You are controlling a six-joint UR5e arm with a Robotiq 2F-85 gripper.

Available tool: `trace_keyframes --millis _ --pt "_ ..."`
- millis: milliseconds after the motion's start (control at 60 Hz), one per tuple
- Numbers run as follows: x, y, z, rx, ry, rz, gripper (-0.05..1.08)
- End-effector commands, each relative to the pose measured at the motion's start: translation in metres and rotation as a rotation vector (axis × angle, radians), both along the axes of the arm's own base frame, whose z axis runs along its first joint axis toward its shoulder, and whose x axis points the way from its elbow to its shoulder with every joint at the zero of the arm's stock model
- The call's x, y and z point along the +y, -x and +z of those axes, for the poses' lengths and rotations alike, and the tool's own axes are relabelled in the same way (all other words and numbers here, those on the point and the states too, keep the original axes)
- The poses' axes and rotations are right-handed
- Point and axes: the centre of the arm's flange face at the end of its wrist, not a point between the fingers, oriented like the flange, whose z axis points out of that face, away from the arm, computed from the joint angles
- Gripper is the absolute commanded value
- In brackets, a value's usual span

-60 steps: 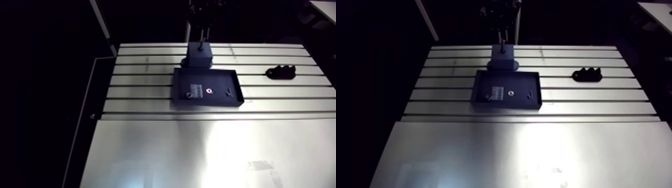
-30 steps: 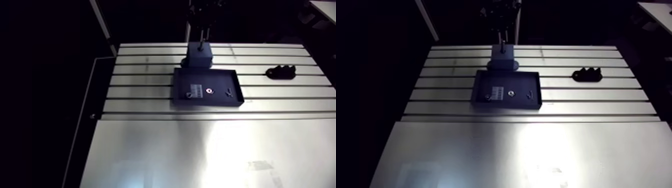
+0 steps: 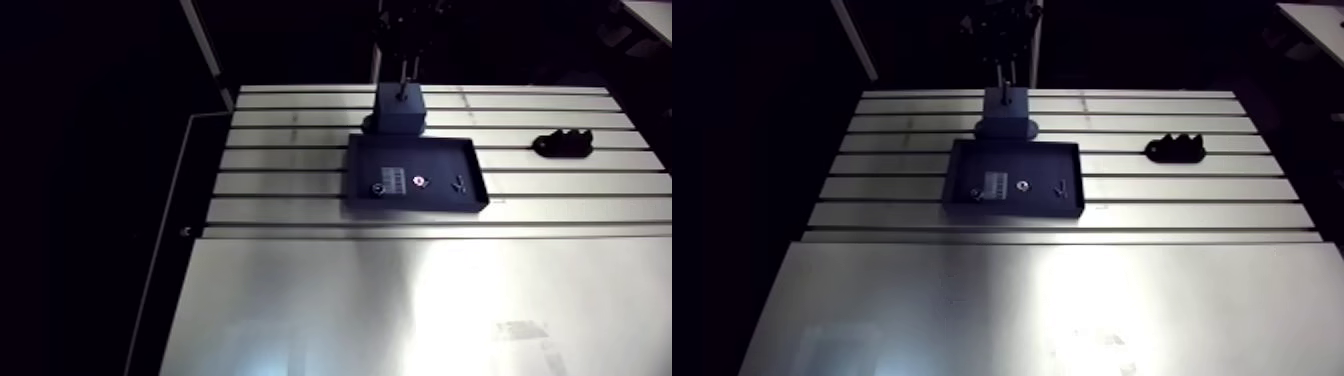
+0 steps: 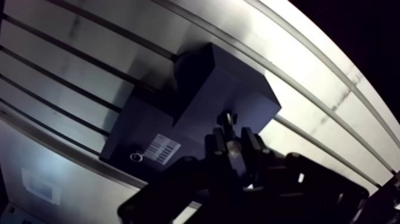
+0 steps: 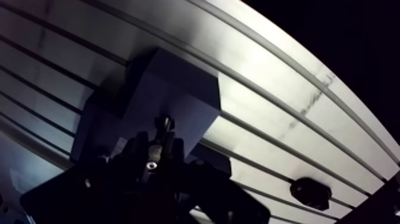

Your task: Pick up the M10 bolt and insert it into the hex recess until seated.

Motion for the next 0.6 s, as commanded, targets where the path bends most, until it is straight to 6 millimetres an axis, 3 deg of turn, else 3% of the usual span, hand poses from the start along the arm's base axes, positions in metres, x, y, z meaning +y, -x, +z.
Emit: trace_keyframes --millis 17,600 --pt "-0.0001 0.0001 -0.0013 -0.002 0.000 0.001 0.78" --pt "-0.0001 0.0002 -0.0027 -0.002 0.000 -0.001 0.78"
